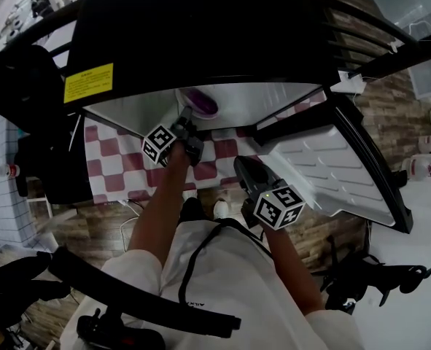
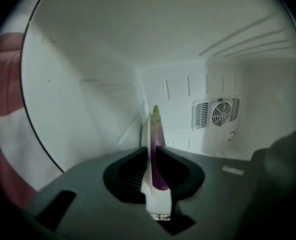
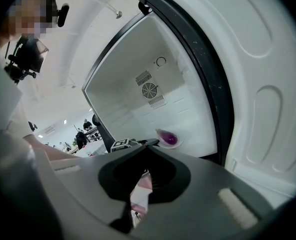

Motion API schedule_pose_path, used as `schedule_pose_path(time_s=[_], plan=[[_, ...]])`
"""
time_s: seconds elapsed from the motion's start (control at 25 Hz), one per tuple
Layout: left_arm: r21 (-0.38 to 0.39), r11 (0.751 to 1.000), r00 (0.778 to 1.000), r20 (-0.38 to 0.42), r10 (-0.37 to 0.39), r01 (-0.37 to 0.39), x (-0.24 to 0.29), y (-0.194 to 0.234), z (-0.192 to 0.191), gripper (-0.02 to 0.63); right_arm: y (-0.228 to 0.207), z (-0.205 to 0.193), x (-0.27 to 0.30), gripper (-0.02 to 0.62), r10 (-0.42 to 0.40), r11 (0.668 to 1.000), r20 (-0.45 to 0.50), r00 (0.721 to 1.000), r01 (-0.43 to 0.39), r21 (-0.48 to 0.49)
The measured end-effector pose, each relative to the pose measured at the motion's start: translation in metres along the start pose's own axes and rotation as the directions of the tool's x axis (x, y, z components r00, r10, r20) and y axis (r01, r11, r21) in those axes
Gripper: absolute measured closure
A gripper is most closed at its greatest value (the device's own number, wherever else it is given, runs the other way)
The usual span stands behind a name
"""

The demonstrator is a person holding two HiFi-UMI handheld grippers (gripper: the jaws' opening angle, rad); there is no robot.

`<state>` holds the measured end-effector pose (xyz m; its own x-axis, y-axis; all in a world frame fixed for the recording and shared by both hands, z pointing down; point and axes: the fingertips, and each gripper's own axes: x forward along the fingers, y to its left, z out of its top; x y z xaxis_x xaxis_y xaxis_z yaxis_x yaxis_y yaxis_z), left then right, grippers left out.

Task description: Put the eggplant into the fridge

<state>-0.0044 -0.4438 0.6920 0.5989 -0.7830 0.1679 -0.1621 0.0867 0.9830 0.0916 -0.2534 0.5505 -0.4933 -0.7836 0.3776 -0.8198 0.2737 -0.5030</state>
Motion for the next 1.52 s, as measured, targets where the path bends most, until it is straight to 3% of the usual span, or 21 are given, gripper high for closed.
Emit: schedule_pose_path(time_s=[0.16, 0.6, 0.8, 0.92, 1.0, 1.28, 1.44, 1.52], plan=[[0.001, 1.000, 1.000, -0.008, 0.020, -0.020, 0.005, -0.002, 0.002, 0.541, -0.001, 0.003, -0.002, 0.589, 0.002, 1.000, 0.006, 1.000, -0.002, -0.001], [0.023, 1.000, 1.000, -0.024, 0.017, -0.017, 0.010, -0.017, 0.002, 0.286, 0.005, 0.009, -0.005, 0.589, 0.032, 0.999, 0.017, 0.999, -0.032, -0.012], [0.085, 0.991, 0.994, -0.035, 0.108, -0.105, 0.015, -0.016, 0.006, 0.222, 0.009, 0.010, -0.010, 0.589, 0.043, 0.999, 0.023, 0.999, -0.043, -0.016], [0.172, 0.966, 0.980, -0.028, 0.199, -0.192, 0.014, -0.014, 0.013, 0.220, 0.013, 0.011, -0.011, 0.589, 0.054, 0.998, 0.028, 0.998, -0.054, -0.016], [0.222, 0.952, 0.975, -0.022, 0.220, -0.210, 0.013, -0.014, 0.016, 0.184, 0.015, 0.010, -0.012, 0.589, 0.059, 0.998, 0.030, 0.998, -0.059, -0.014], [0.258, 0.950, 0.979, -0.056, 0.196, -0.175, 0.000, -0.017, 0.011, 0.190, 0.017, 0.011, -0.017, 0.589, 0.076, 0.997, 0.043, 0.996, -0.076, -0.015], [0.277, 0.950, 0.981, -0.085, 0.171, -0.142, -0.013, -0.023, 0.003, 0.267, 0.018, 0.011, -0.020, 0.589, 0.085, 0.996, 0.046, 0.995, -0.084, -0.020], [0.312, 0.940, 0.982, -0.084, 0.171, -0.137, -0.023, -0.029, 0.001, 0.367, 0.020, 0.012, -0.022, 0.589, 0.094, 0.995, 0.047, 0.994, -0.093, -0.030]])
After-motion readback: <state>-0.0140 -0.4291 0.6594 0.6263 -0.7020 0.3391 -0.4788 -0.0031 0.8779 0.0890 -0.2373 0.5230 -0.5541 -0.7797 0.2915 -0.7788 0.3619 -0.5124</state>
